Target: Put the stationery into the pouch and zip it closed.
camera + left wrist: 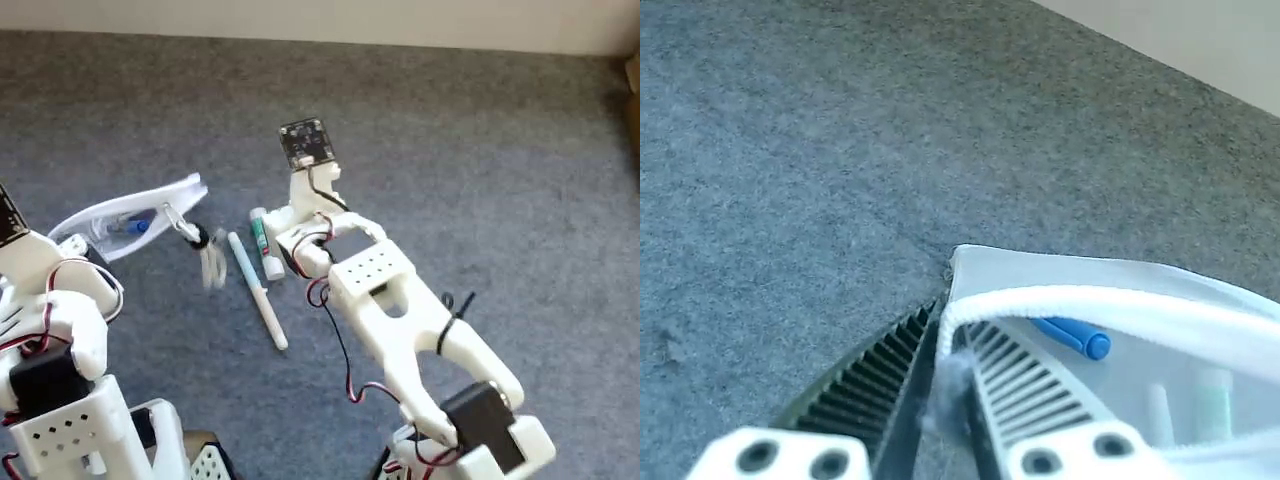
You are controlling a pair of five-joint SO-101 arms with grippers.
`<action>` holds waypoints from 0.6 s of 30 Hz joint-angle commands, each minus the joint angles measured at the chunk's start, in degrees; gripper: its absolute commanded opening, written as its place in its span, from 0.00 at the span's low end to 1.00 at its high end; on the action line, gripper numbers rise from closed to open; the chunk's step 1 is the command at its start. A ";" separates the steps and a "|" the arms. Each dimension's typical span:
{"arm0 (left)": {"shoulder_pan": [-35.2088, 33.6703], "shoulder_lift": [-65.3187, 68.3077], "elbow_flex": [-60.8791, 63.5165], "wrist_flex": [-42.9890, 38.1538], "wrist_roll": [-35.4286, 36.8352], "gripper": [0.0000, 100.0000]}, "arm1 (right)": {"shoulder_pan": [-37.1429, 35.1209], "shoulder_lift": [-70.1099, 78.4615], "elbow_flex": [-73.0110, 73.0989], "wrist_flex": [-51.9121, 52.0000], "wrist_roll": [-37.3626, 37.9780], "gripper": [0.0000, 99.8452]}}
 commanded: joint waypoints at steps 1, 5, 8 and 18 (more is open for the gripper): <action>-1.10 0.66 -2.95 -1.58 0.70 0.01 | -1.01 1.45 -5.49 1.80 2.37 0.18; -1.10 0.66 -2.95 -1.58 0.70 0.01 | -2.77 4.79 -7.25 1.36 2.37 0.18; -1.10 0.66 -2.95 -1.58 0.70 0.01 | -4.09 7.87 -9.36 0.22 2.20 0.18; -1.10 0.66 -2.95 -1.58 0.70 0.01 | -4.53 20.79 -15.16 -2.86 2.37 0.18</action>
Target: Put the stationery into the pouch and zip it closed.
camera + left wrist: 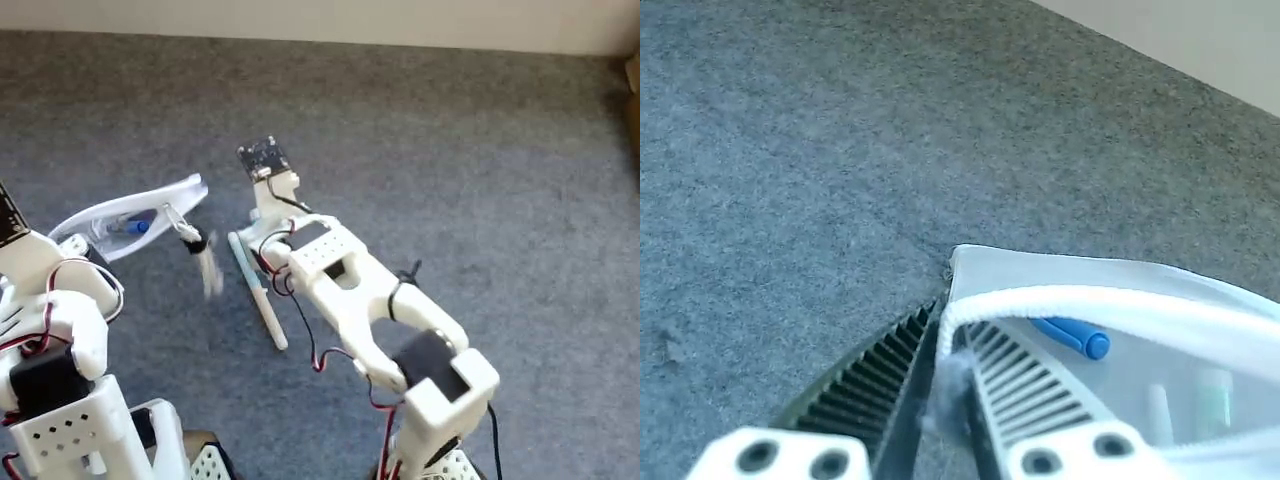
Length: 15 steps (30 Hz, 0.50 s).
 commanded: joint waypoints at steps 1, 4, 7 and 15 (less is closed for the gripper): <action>-1.01 0.66 -2.95 -1.58 0.70 0.01 | -0.40 1.27 -5.14 -1.63 0.88 0.18; -1.01 0.66 -2.95 -1.58 0.62 0.01 | -0.31 3.30 -6.02 -1.63 0.88 0.18; -1.01 0.66 -2.95 -1.58 0.62 0.01 | -0.31 4.26 -6.20 -1.54 0.88 0.14; -1.10 0.66 -2.95 -1.49 0.62 0.01 | -0.13 4.53 -5.93 -1.45 8.53 0.01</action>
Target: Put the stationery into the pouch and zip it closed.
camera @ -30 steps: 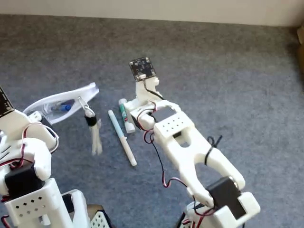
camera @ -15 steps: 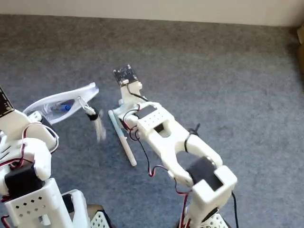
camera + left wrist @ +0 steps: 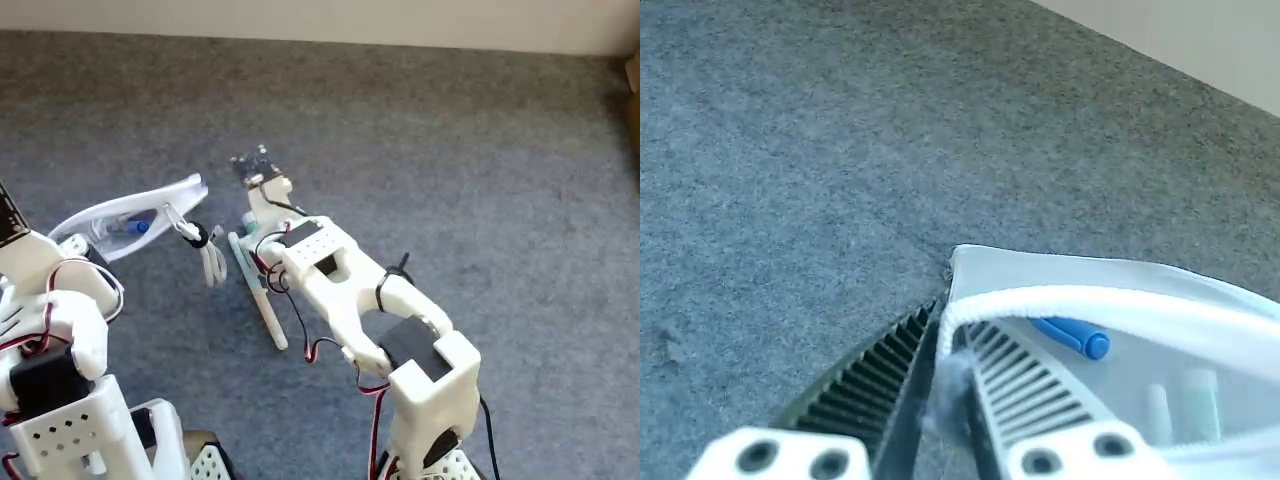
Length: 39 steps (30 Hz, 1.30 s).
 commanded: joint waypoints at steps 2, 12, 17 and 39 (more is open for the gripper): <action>-1.10 0.66 -2.95 -1.49 0.62 0.01 | 0.66 -0.92 -3.56 0.84 2.64 0.01; -1.10 0.66 -2.95 -1.49 0.62 0.01 | 3.65 -1.01 -12.97 18.59 2.73 0.01; -1.10 0.66 -2.95 -1.49 0.62 0.01 | 4.26 -1.01 -18.59 27.65 2.73 0.01; -1.10 0.66 -2.95 -1.49 0.62 0.01 | 4.00 -0.57 -21.14 38.20 3.08 0.07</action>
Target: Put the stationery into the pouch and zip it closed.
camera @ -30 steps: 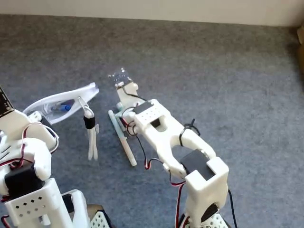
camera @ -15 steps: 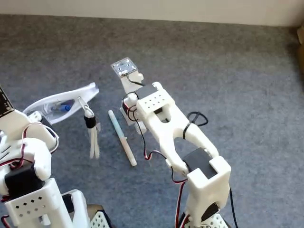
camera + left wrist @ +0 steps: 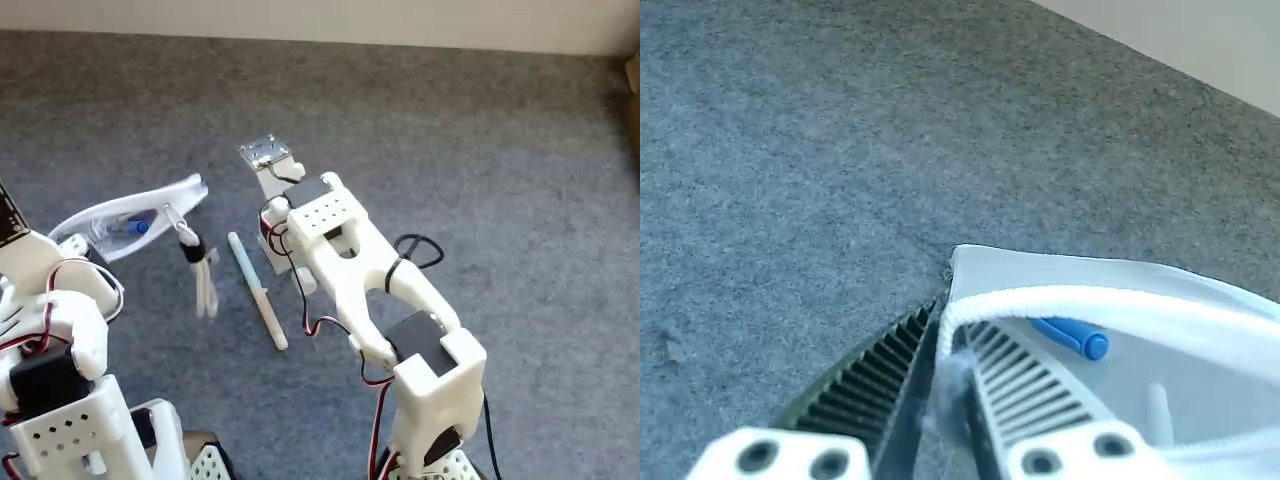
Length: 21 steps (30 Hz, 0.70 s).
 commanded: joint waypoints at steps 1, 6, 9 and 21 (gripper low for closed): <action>-1.10 0.66 -2.95 -1.49 0.62 0.01 | 0.48 -0.66 -3.38 0.48 0.79 0.09; -1.10 0.66 -2.95 -1.49 0.53 0.01 | 0.48 -0.48 -3.30 0.40 0.79 0.11; -1.10 0.66 -2.95 -1.49 0.53 0.01 | 0.48 2.07 -3.65 0.31 0.88 0.11; -1.10 0.66 -2.95 -1.67 0.35 0.01 | 0.48 14.64 -15.52 4.53 0.79 0.11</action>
